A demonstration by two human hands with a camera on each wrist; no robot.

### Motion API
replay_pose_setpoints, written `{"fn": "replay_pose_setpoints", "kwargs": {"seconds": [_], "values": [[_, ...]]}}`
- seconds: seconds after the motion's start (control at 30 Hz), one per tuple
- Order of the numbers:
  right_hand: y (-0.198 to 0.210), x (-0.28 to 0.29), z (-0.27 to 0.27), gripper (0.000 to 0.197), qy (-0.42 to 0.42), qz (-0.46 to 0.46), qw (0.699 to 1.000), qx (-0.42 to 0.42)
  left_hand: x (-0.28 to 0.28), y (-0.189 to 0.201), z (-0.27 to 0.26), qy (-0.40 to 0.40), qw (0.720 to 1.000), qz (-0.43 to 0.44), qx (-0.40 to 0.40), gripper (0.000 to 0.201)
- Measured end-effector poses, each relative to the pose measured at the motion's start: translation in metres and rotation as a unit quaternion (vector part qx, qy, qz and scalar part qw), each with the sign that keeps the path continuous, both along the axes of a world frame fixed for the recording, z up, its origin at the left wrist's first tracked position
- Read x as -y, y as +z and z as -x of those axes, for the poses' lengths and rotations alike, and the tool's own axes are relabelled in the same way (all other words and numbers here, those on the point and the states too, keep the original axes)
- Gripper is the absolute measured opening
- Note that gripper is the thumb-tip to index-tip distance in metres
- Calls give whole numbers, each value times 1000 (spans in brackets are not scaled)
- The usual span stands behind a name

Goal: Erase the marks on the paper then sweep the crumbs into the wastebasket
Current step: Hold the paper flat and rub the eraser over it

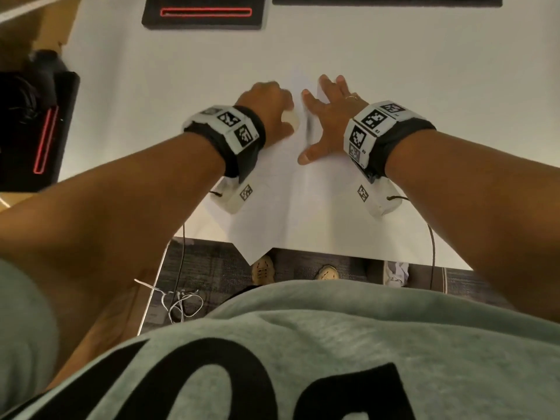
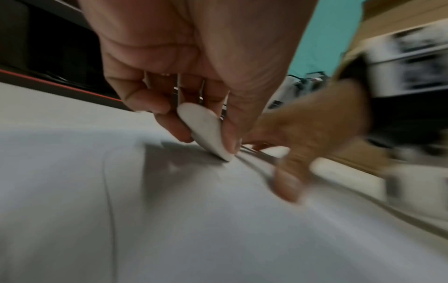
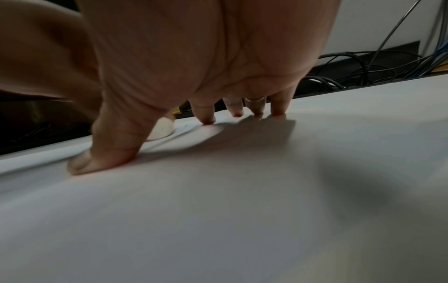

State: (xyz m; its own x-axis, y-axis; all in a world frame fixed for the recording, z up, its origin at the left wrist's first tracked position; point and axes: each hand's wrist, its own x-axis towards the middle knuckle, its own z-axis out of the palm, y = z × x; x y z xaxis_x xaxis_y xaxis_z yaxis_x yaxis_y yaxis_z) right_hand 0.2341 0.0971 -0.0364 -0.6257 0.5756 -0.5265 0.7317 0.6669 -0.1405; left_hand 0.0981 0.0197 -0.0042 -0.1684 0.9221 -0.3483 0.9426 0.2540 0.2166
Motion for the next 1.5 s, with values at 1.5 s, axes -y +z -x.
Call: {"fn": "replay_pose_setpoints", "kwargs": {"seconds": [1.5], "values": [[14, 46, 7, 121, 4, -93, 995, 43, 20, -10, 26, 18, 999, -6, 41, 47]]}}
